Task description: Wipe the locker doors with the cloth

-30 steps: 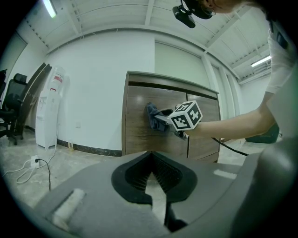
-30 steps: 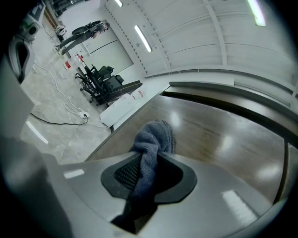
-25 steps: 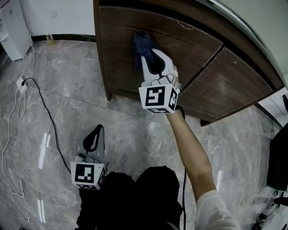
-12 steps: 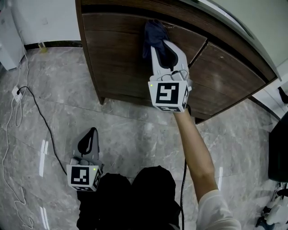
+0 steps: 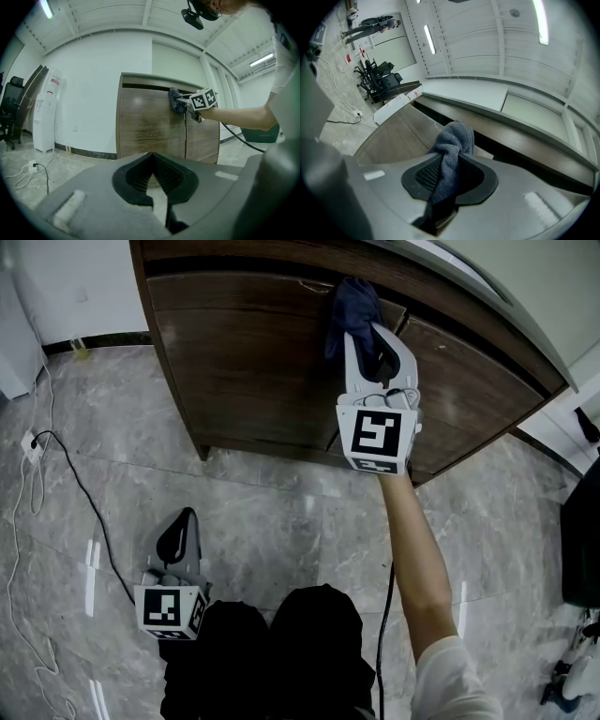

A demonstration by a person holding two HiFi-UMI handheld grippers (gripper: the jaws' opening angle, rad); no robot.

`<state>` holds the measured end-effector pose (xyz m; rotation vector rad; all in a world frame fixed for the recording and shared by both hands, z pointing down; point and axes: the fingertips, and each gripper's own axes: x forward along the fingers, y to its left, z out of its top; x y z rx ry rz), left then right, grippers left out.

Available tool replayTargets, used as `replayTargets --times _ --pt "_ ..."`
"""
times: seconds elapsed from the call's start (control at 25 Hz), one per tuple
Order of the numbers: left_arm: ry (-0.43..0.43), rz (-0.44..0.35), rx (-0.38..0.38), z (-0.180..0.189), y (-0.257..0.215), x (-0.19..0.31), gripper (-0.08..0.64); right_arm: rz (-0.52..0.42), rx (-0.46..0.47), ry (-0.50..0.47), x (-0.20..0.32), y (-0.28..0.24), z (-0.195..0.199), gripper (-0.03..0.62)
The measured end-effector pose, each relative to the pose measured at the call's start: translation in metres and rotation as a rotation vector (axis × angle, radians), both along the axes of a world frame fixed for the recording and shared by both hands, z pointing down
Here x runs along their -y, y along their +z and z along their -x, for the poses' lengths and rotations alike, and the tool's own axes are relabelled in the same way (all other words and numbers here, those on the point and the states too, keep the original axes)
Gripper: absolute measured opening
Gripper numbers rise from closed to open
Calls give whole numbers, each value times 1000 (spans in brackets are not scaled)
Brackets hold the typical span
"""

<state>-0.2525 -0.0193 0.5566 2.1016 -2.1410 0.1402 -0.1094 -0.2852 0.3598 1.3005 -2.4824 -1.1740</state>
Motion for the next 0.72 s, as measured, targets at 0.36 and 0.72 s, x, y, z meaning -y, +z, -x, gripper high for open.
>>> replayTargets --times 0.36,0.72 --pt "-2 -3 8 -5 -2 1 0 2 9 54 6 -2 -38 77" --pt "-6 4 13 -6 -4 1 0 -44 -9 97 3 -1 -61 77"
